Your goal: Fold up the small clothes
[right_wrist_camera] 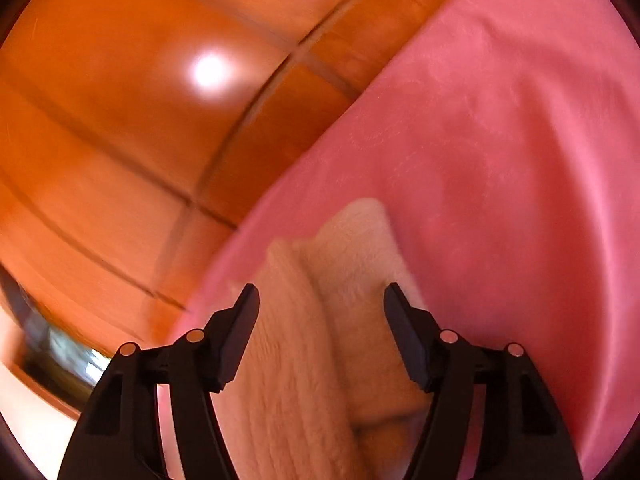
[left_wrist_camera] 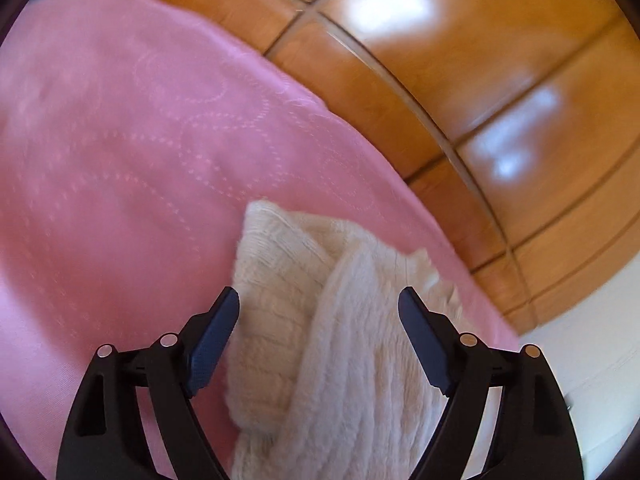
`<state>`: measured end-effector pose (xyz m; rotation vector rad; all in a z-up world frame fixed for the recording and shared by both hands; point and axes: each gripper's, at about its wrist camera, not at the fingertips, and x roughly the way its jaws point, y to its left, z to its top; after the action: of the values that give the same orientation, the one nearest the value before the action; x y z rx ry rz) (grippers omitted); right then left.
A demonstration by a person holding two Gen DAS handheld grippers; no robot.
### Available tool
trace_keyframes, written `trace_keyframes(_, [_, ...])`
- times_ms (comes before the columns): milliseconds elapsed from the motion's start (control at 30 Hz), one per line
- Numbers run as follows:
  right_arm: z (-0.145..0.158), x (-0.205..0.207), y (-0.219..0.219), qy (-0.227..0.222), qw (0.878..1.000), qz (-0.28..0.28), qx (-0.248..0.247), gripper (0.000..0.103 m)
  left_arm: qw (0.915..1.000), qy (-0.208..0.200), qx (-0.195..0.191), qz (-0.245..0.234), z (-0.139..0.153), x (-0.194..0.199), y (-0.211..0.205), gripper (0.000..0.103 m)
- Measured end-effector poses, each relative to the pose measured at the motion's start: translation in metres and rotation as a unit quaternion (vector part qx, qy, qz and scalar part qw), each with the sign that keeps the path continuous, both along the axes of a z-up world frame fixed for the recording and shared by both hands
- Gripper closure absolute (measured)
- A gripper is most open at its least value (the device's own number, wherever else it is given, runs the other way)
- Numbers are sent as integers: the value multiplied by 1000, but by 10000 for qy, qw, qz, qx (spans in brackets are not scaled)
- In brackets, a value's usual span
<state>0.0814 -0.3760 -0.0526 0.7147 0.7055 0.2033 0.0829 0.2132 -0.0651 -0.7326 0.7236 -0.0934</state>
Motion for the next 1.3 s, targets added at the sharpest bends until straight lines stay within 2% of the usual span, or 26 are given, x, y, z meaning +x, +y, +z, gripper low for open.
trace_keyframes(67, [16, 14, 23, 207, 9952, 542, -791, 39, 9994, 111, 300, -124, 7, 12, -10, 23])
trace_keyframes(133, [16, 34, 42, 627, 9846, 957, -1322, 47, 9953, 483, 777, -332, 4, 39, -24, 23])
trace_keyframes(167, [14, 40, 49, 783, 9786, 1001, -1619, 51, 9915, 698, 1030, -377, 0, 48, -29, 27])
trace_keyframes(200, [13, 40, 55, 860, 9724, 987, -1929, 64, 9897, 769, 1158, -343, -4, 55, -32, 48])
trace_keyframes(233, [15, 40, 60, 864, 9679, 1033, -2123, 86, 9868, 848, 1336, -343, -7, 60, -36, 72])
trace_keyframes(267, [21, 38, 65, 786, 9667, 1069, -2189, 97, 9845, 892, 1446, -427, -8, 62, -39, 81])
trace_keyframes(300, [31, 33, 68, 557, 9665, 997, -2300, 96, 9852, 764, 1464, -452, -3, 59, -41, 95])
trace_keyframes(400, [49, 33, 61, 90, 9720, 580, -2275, 97, 9830, 164, 1830, 34, 20, 51, -42, 103])
trace_keyframes(467, [48, 45, 54, 98, 9765, 207, -2144, 97, 9824, 15, 1860, 164, 23, 54, -41, 103])
trace_keyframes(533, [38, 56, 54, 206, 9735, -16, -2278, 97, 9792, 5, 2017, 206, 18, 62, -44, 103])
trace_keyframes(600, [14, 64, 59, 486, 9674, -134, -2482, 97, 9749, 80, 2214, 221, 10, 68, -49, 103])
trace_keyframes(667, [0, 67, 57, 613, 9675, -191, -2445, 96, 9782, 327, 2046, 110, -6, 76, -48, 103])
trace_keyframes(733, [6, 66, 58, 549, 9652, -222, -2547, 92, 9838, 454, 1734, 73, -12, 75, -41, 99])
trace_keyframes(767, [5, 65, 60, 547, 9636, -230, -2606, 92, 9860, 374, 1622, 88, -10, 73, -38, 90])
trace_keyframes(800, [5, 65, 60, 526, 9631, -239, -2627, 91, 9881, 244, 1513, 135, -5, 68, -34, 56])
trace_keyframes(833, [5, 66, 60, 515, 9633, -242, -2623, 91, 9900, 95, 1399, 182, -1, 62, -32, 33])
trace_keyframes(867, [5, 66, 60, 511, 9639, -242, -2604, 91, 9914, -56, 1294, 206, 3, 58, -34, 30])
trace_keyframes(933, [5, 64, 59, 492, 9653, -239, -2553, 91, 9925, -233, 1187, 181, 9, 51, -34, 30])
trace_keyframes(1067, [4, 60, 55, 453, 9672, -239, -2490, 91, 9906, 25, 1309, -385, 8, 60, -55, 34])
trace_keyframes(1100, [4, 60, 56, 446, 9674, -241, -2480, 91, 9886, 89, 1402, -534, 6, 63, -61, 46])
trace_keyframes(1133, [6, 59, 56, 433, 9680, -243, -2460, 91, 9838, 197, 1640, -699, 4, 66, -70, 63])
trace_keyframes(1167, [8, 58, 56, 427, 9683, -241, -2451, 91, 9775, 294, 1951, -741, 1, 69, -79, 72])
trace_keyframes(1200, [9, 57, 55, 415, 9688, -242, -2430, 91, 9734, 323, 2141, -747, -1, 69, -83, 91])
trace_keyframes(1233, [10, 57, 55, 405, 9692, -243, -2417, 91, 9698, 313, 2292, -769, -1, 70, -88, 95])
trace_keyframes(1300, [13, 54, 55, 330, 9693, -296, -2418, 92, 9695, 183, 2345, -695, 7, 67, -87, 97])
